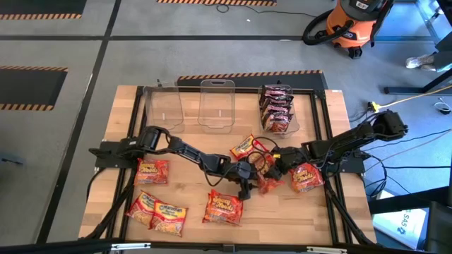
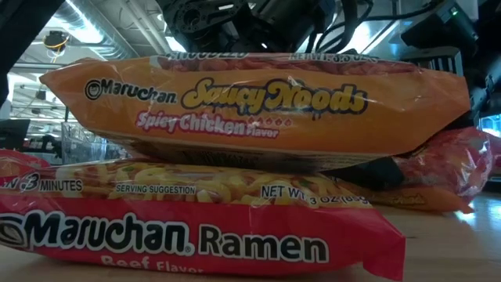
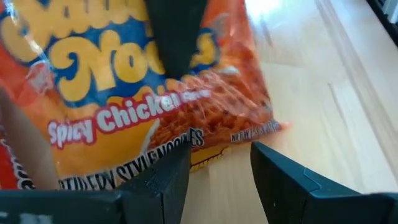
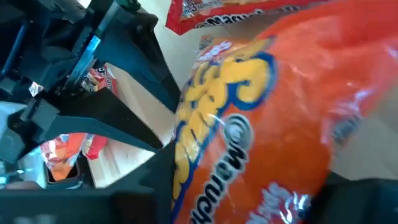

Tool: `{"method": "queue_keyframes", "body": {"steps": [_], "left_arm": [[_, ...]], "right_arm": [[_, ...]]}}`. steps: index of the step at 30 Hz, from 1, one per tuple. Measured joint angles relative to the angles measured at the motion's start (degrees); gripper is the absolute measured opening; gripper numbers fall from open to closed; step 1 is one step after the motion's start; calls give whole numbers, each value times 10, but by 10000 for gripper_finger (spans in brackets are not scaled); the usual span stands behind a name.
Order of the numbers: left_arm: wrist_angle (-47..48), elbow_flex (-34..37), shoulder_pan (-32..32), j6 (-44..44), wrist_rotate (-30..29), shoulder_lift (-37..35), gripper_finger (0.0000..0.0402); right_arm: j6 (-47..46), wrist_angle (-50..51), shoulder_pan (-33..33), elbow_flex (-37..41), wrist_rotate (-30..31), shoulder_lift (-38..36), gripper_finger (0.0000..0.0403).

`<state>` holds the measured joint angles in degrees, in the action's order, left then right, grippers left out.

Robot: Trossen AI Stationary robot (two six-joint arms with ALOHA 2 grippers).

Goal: Sort Maruchan noodles
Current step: Put the orange noodle pack into the middle transparent bin

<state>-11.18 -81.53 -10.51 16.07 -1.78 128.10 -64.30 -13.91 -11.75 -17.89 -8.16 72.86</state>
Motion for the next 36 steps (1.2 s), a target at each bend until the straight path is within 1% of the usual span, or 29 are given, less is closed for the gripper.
{"method": "queue_keyframes", "body": {"steps": [4, 8, 10, 13, 16, 18, 21, 23, 31, 36], "left_arm": [[11, 1, -2, -1, 1, -11, 165], [50, 0, -4, -15, 11, -44, 165], [68, 1, -6, -19, 20, -62, 165], [93, 5, -13, -37, 20, -92, 165], [86, 27, -20, -47, 18, -124, 165], [91, 54, -24, -50, 9, -153, 165], [68, 107, -26, -52, 3, -201, 165], [36, 147, -26, -47, 2, -233, 165], [-61, 323, -24, -28, -4, -370, 165], [-98, 400, -15, -26, -5, -437, 165]], "right_arm": [[28, -4, 1, -1, -1, -2, 110], [62, 11, 1, -11, -5, -18, 75], [84, 13, 1, -24, -5, -27, 63], [126, 44, 1, -52, -2, -42, 54], [166, 92, 1, -84, 9, -51, 52], [193, 124, 1, -109, 24, -52, 52], [239, 161, 1, -144, 43, -52, 52], [269, 184, 2, -167, 60, -52, 52], [372, 246, 13, -240, 112, -51, 51], [425, 260, 41, -267, 136, -51, 51]]}}
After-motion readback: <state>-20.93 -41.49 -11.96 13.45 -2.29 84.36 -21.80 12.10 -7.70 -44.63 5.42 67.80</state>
